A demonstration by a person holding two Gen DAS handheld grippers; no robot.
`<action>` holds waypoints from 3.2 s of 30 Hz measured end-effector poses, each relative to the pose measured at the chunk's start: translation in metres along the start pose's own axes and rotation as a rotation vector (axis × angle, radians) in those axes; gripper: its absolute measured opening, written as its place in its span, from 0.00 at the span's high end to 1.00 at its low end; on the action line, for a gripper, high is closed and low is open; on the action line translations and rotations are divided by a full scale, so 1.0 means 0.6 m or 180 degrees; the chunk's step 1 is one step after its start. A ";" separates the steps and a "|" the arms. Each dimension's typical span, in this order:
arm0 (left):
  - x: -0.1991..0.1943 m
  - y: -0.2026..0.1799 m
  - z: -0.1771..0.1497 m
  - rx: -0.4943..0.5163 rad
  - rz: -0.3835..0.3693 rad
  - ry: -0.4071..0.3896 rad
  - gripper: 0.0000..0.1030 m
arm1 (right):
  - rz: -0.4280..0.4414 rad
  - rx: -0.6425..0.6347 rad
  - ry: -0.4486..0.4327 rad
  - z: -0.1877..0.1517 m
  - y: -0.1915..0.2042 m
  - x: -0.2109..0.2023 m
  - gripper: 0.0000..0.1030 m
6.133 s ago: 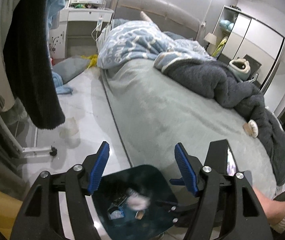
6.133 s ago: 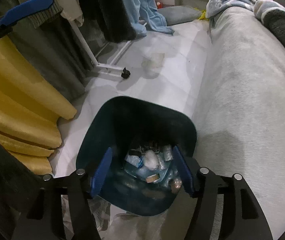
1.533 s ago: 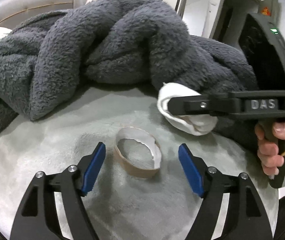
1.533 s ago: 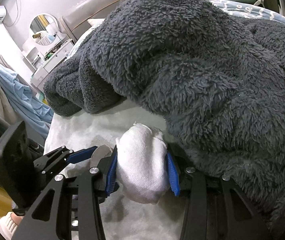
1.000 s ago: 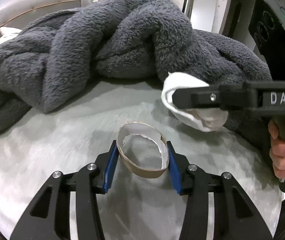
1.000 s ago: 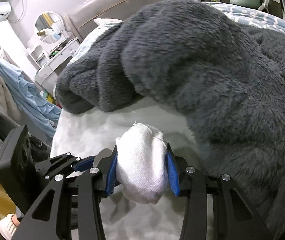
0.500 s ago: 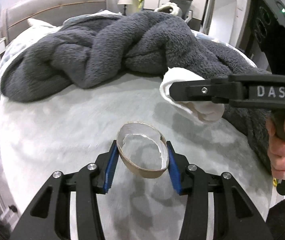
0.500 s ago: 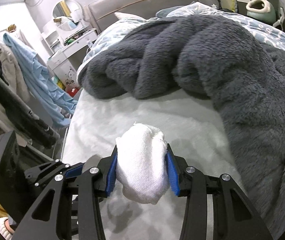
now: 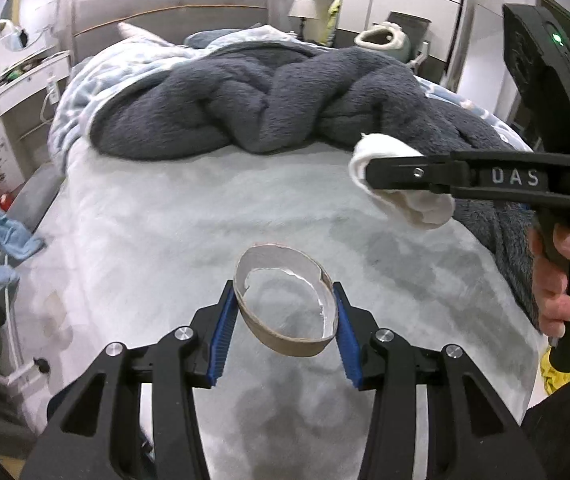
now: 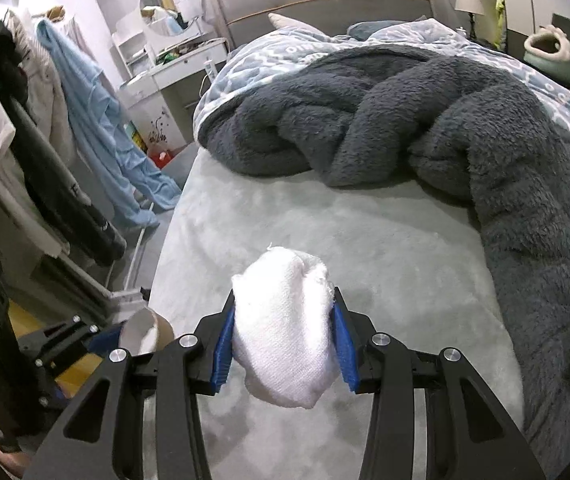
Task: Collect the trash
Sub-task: 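Carry the white cloth and tape core over the teal bin with both tools, then open both tools above the teal bin to drop the items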
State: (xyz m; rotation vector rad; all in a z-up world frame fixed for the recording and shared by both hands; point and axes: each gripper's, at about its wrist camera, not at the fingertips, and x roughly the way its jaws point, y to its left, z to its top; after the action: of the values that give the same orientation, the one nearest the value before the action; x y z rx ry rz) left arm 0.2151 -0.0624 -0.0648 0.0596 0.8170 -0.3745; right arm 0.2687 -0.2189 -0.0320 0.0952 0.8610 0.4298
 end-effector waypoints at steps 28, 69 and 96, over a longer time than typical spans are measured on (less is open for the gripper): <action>-0.075 0.191 -0.074 -0.0752 0.0548 0.0219 0.53 | 0.0198 -0.0643 0.0232 -0.042 0.195 0.036 0.57; -0.071 0.428 -0.299 -0.1623 0.0278 0.1349 0.45 | 0.0864 -0.1616 0.0947 -0.124 0.465 0.243 0.58; -0.203 0.436 -0.239 -0.1221 0.0431 0.0157 0.39 | 0.0628 -0.1787 0.1515 -0.217 0.492 0.342 0.52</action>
State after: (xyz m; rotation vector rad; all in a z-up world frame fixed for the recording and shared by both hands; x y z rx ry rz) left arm 0.1300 0.2464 -0.0989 -0.2333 0.9164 -0.0845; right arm 0.1917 0.1209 -0.1892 -0.4604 1.1697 0.8872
